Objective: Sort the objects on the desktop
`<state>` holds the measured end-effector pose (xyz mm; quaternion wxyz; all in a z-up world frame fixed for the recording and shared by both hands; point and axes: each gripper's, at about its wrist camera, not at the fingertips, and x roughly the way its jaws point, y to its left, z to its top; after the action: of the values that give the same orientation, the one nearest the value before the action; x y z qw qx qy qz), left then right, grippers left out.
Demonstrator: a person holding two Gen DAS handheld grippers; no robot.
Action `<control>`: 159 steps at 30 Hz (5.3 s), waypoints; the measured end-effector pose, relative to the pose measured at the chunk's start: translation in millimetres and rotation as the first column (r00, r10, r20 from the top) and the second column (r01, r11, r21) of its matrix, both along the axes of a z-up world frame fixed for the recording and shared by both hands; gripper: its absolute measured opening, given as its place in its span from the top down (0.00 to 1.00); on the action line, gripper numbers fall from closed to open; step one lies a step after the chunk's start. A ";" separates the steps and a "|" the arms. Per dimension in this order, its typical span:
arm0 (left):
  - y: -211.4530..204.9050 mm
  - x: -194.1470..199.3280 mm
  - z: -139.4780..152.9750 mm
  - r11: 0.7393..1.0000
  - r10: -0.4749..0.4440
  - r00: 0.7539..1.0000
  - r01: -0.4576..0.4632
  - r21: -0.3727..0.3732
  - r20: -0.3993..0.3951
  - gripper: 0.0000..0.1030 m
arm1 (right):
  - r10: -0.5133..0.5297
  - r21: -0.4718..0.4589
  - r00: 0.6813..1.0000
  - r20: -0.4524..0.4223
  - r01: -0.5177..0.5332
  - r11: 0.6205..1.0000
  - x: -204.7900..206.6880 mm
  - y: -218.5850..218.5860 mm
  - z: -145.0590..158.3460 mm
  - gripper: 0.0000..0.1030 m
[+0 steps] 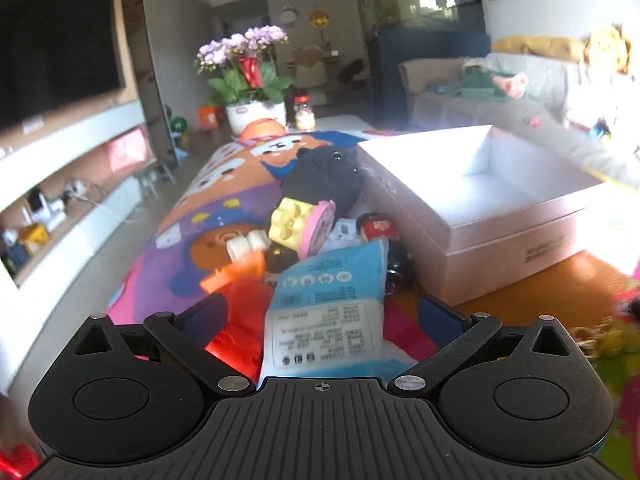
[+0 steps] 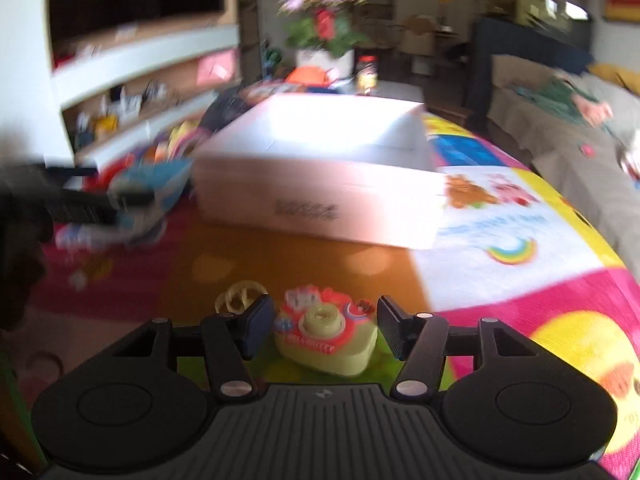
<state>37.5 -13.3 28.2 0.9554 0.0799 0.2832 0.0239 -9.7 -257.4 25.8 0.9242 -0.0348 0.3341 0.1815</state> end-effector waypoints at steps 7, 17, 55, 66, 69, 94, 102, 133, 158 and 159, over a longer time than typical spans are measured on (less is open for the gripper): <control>1.3 -6.0 -2.6 0.998 -0.011 1.000 0.011 0.054 0.002 0.12 | -0.115 0.096 0.985 0.129 0.103 0.990 49.1 -22.9 24.2 0.09; 8.0 -28.7 7.7 0.987 -0.145 0.989 0.144 -0.075 -0.012 0.06 | -0.116 0.267 0.993 0.018 0.107 0.958 113.5 -3.7 21.5 0.00; -15.7 -72.7 -5.7 0.956 -0.274 0.950 0.251 -0.155 -0.150 0.08 | -0.167 0.206 0.986 0.027 0.158 0.966 60.2 -37.4 24.1 0.00; -3.9 -80.4 -2.9 0.948 -0.279 0.949 0.248 -0.199 -0.147 0.06 | 0.024 0.289 0.999 -0.035 -0.013 0.957 94.0 12.7 27.5 0.00; -4.7 -81.8 -3.1 0.948 -0.280 0.949 0.250 -0.199 -0.143 0.06 | 0.040 0.186 0.998 0.047 -0.049 0.981 62.2 14.8 33.8 0.00; -25.5 -82.0 -2.8 0.949 -0.311 0.940 0.297 -0.109 -0.140 0.41 | 0.112 -0.089 0.994 -0.004 -0.112 0.990 -30.9 12.9 -4.4 0.44; -2.3 -102.0 51.4 0.961 -0.272 0.961 0.274 -0.046 0.041 0.41 | 0.119 -0.058 0.974 0.192 -0.110 0.992 -78.5 -7.5 80.0 0.44; 76.5 -29.7 3.4 0.991 -0.094 0.995 0.095 -0.093 0.016 0.06 | 0.097 -0.055 0.982 0.163 -0.089 0.994 40.2 51.1 45.8 0.13; 176.9 -60.5 25.1 0.950 0.198 0.979 -0.180 -0.254 0.048 0.04 | 0.448 -0.008 0.893 -0.032 -0.449 0.894 63.0 266.3 -11.7 0.09; 174.0 -57.7 23.6 0.952 0.186 0.982 -0.170 -0.254 0.042 0.04 | 0.442 0.001 0.896 -0.042 -0.442 0.897 61.2 260.8 -10.5 0.09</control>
<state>-20.3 160.7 51.8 0.9606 -0.0675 0.2585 0.0768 51.5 3.4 15.3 0.8517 -0.1100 0.3371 0.3859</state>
